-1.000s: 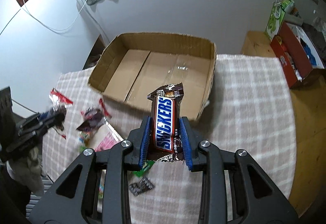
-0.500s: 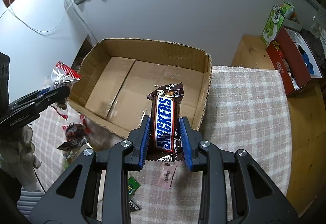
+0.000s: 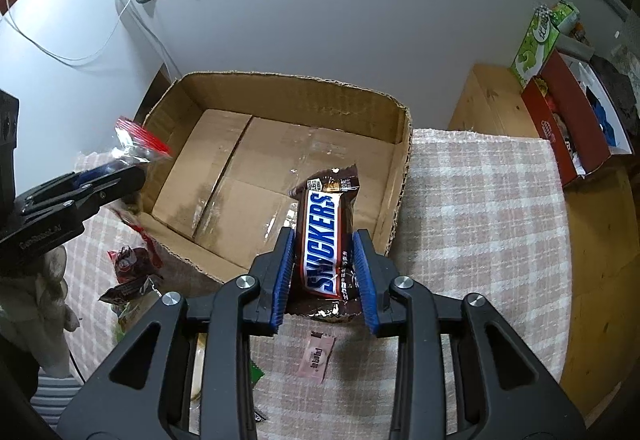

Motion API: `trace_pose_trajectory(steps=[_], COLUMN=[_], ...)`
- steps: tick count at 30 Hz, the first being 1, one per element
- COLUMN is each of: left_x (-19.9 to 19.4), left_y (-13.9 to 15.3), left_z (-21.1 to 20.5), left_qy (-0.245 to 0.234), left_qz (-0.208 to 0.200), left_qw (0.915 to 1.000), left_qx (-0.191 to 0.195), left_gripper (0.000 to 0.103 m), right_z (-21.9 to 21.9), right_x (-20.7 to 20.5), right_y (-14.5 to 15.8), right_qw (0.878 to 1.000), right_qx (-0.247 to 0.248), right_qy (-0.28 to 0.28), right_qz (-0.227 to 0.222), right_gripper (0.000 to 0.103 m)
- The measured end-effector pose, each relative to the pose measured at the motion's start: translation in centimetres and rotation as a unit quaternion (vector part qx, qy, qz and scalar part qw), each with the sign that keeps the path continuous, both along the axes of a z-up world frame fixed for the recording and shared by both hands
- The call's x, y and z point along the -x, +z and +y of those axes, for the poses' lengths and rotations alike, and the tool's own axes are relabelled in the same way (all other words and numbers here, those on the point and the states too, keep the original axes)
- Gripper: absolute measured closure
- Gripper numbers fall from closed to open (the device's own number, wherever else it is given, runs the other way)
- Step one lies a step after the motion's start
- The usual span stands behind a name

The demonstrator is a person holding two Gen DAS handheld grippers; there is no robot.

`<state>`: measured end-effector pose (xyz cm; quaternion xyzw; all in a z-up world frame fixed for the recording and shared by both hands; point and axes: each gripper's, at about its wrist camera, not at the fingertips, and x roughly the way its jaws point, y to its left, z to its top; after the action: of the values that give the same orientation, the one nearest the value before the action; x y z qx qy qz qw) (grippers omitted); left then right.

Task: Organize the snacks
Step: 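Carry both snacks into the cardboard box and open both tools, then grasp the pink candy with the right tool while the left tool grasps the green lime candy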

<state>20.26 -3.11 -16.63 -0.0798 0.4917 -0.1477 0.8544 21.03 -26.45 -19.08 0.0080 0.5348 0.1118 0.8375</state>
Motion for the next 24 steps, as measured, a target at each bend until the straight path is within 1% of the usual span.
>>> trace_pose_trajectory(steps=[1,2,10,14,15,18,22,24], left_x=[0.0,0.0,0.8,1.9,2.2,3.5,6.2,7.9], left_y=[0.1,0.1,1.2,1.8,2.0,2.5,3.0,3.0], left_z=[0.2,0.3,0.8,1.0,1.1,1.8,3.0,3.8], left_qy=[0.002,0.003,-0.007,-0.008,-0.007,0.002,0.007,0.009], left_qz=[0.001,0.000,-0.010,-0.015,-0.016,-0.019,-0.023,-0.024], left_qw=[1.0000,1.0000,0.9999,0.9999,0.9998,0.9996,0.9991,0.9991], left_qx=[0.004,0.006,0.007,0.003,0.008,0.021,0.034,0.032], left_gripper=[0.043,0.043,0.043,0.043,0.043,0.043,0.043,0.043], right_z=[0.0,0.0,0.0,0.1,0.1,-0.1,-0.5,-0.6], right_x=[0.0,0.1,0.5,1.2,1.5,2.4,4.5,5.6], right_y=[0.1,0.4,1.6,2.0,2.2,2.5,2.8,2.7], right_qw=[1.000,1.000,1.000,1.000,1.000,1.000,0.999,0.999], right_qx=[0.001,0.002,-0.002,-0.003,-0.004,-0.014,-0.015,-0.012], right_qy=[-0.002,-0.003,0.002,0.008,0.008,0.008,0.013,0.017], right_qz=[-0.004,-0.010,-0.022,-0.024,-0.026,-0.026,-0.027,-0.026], right_gripper=[0.042,0.036,0.036,0.036,0.036,0.036,0.036,0.036])
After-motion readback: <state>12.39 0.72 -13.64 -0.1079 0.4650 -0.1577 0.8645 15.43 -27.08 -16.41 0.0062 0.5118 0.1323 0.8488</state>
